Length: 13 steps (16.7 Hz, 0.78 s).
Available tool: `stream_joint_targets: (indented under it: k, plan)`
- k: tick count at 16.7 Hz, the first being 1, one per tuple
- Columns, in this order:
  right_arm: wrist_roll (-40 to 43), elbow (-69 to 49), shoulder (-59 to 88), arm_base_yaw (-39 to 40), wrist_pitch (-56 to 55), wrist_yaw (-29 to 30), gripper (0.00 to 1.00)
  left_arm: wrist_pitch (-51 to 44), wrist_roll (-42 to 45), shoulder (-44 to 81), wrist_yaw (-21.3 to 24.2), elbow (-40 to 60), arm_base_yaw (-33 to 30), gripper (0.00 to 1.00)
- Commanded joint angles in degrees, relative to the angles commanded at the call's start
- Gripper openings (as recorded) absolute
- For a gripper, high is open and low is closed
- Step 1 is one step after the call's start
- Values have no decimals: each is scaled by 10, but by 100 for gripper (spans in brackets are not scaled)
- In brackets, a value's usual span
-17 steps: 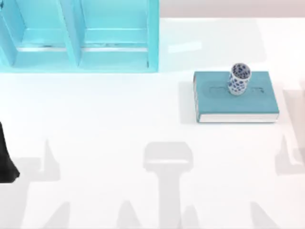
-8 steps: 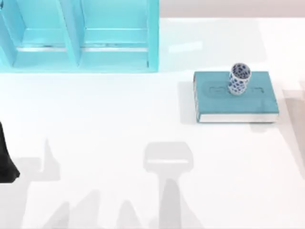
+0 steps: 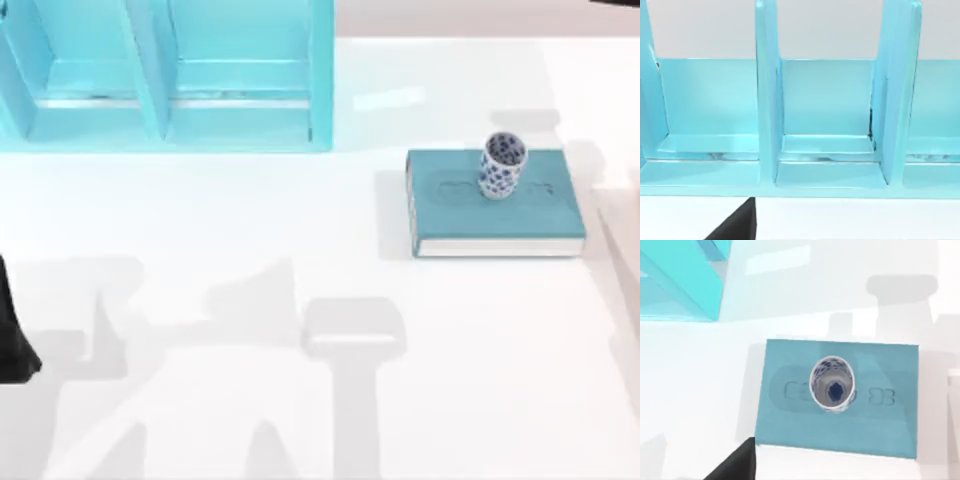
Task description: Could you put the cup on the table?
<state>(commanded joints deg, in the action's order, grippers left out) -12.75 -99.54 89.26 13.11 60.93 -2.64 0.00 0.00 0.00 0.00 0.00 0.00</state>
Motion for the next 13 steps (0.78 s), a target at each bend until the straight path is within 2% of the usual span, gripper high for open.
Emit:
stream_joint_targets:
  k: [7, 13]
  plan:
    - [-31, -325, 325, 20, 220, 24, 100, 0, 0, 0, 0, 0, 0, 100]
    - [-42, -455, 469, 26, 320, 41, 100, 0, 0, 0, 0, 0, 0, 100]
